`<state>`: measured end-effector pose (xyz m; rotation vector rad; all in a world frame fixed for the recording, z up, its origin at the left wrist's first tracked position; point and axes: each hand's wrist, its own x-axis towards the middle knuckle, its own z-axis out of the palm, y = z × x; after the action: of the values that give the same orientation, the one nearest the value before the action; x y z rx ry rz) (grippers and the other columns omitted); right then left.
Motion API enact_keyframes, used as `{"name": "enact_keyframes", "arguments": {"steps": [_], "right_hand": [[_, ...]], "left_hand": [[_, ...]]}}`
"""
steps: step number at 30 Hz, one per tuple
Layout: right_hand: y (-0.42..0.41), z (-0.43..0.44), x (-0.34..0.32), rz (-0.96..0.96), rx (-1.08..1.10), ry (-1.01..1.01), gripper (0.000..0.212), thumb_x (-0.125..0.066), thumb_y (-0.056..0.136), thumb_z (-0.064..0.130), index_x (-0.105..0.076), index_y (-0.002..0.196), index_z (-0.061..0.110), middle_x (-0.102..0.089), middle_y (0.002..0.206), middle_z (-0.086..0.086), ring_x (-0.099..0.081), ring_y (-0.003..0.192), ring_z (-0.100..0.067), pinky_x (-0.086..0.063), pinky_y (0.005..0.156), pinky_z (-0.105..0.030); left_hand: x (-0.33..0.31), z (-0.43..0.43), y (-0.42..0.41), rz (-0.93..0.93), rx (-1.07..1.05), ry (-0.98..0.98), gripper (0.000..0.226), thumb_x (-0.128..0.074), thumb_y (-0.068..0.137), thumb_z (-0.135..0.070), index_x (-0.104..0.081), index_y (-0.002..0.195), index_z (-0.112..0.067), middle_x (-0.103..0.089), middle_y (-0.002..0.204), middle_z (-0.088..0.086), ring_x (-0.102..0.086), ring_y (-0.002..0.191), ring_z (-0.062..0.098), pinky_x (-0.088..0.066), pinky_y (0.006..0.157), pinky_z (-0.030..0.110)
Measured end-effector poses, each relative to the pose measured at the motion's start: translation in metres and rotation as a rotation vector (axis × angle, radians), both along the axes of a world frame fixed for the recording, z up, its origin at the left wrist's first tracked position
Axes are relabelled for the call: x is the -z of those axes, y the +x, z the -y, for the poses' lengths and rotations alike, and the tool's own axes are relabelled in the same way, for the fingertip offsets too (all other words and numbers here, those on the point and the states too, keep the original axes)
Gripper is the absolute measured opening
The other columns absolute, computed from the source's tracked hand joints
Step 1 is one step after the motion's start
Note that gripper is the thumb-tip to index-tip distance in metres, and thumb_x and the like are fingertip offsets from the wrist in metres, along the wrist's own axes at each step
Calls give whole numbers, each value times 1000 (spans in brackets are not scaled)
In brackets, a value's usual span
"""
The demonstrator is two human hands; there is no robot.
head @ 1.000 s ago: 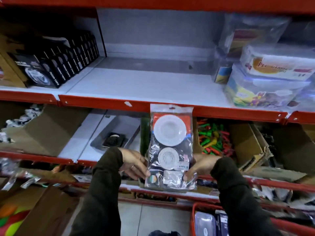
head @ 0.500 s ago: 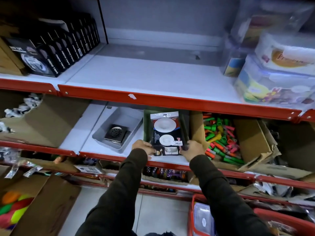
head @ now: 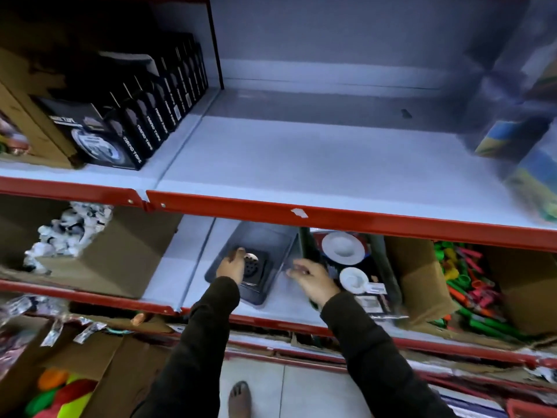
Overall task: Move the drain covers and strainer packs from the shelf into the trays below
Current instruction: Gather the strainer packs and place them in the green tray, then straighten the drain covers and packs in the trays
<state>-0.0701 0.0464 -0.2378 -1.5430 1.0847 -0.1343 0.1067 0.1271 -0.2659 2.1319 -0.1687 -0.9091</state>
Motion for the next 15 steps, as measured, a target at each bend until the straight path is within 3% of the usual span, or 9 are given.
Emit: {"name": "enact_keyframes", "arguments": {"steps": [3,6,8,11,13,15], "right_hand": [[56,-13,20,163,270,501,30,-54,99,13,-51,127,3,-59,108,-11,-60,98,-24,-50,82,-35],[97,-18,40,225,498,654,10,-51,99,13,-57,98,6,-59,79,-7,-54,72,-20,-45,61,-31],[122,-15,63,238,594,632,24,-53,96,18,-67,91,-1,-69,83,-16,-63,79,-33,-54,70,-40],[150,15,172,170,631,518,60,-60,74,39,-68,115,-4,-70,115,-24,-64,108,-42,-51,99,-53],[152,24,202,179,618,591,71,-60,66,47,-68,118,0,-72,111,-23,-65,107,-41,-52,100,-53],[143,3,120,154,677,610,47,-58,81,40,-71,100,0,-75,86,-21,-72,85,-33,-61,80,-41]], "left_hand": [[23,5,34,-96,47,5,63,-41,99,-46,-45,144,-2,-43,151,22,-41,140,36,-30,118,38],[53,12,60,-163,105,38,61,-42,100,-43,-47,143,0,-42,152,22,-41,140,35,-32,118,38],[72,17,74,-205,109,43,59,-44,100,-38,-46,143,3,-42,151,23,-42,139,36,-34,117,39],[70,22,77,-197,170,61,52,-41,100,-32,-51,139,3,-49,146,24,-49,134,37,-39,113,38],[66,22,76,-164,258,100,49,-40,101,-31,-55,134,1,-54,142,23,-53,130,36,-42,108,35],[67,20,79,-139,352,140,50,-40,100,-33,-55,136,-1,-53,143,22,-52,130,36,-41,107,36]]}}
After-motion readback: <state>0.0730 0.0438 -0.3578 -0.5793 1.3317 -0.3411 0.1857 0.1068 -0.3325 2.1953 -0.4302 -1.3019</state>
